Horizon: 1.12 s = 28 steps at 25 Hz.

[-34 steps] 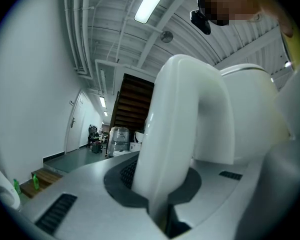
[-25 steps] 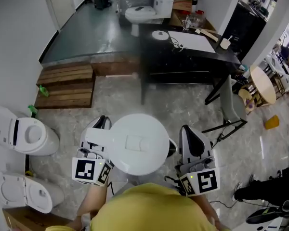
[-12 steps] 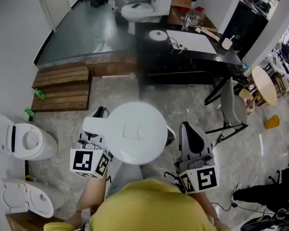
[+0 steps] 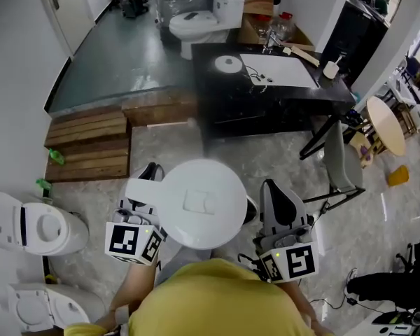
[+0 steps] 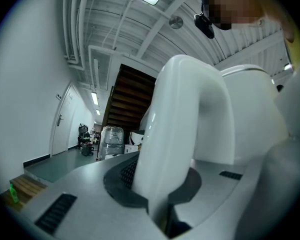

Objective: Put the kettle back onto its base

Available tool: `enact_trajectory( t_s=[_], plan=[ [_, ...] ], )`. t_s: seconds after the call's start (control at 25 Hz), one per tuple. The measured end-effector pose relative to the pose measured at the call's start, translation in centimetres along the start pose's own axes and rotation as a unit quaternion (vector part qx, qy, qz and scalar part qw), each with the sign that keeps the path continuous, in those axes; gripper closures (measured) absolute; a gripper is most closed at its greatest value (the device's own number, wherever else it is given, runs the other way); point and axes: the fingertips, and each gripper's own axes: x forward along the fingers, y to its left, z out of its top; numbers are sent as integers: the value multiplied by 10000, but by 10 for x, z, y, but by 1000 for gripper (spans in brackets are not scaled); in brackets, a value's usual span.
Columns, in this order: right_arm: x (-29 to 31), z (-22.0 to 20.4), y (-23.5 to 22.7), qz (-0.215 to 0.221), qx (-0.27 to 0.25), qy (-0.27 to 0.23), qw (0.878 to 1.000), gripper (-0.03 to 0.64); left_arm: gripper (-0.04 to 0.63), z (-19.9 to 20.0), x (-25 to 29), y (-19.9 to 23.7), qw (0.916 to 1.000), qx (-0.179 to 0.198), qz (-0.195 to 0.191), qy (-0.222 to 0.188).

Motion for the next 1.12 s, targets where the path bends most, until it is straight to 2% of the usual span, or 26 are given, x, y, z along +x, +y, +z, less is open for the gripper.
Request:
enact_trajectory(
  t_s=[0.28,0.72,1.12],
  plan=[
    [53,-5,-2,-183,25,-51,9998,603,554,2,43,34,9996,96,-261,-48],
    [92,-20,-14,-540,3,60,9985,603,553,-8,91,71,9988,-19,-480,22],
    [146,-30,-38,-380,21,102,9992,603,552,-17,145,88,9992,-35,-389,34]
  ],
)
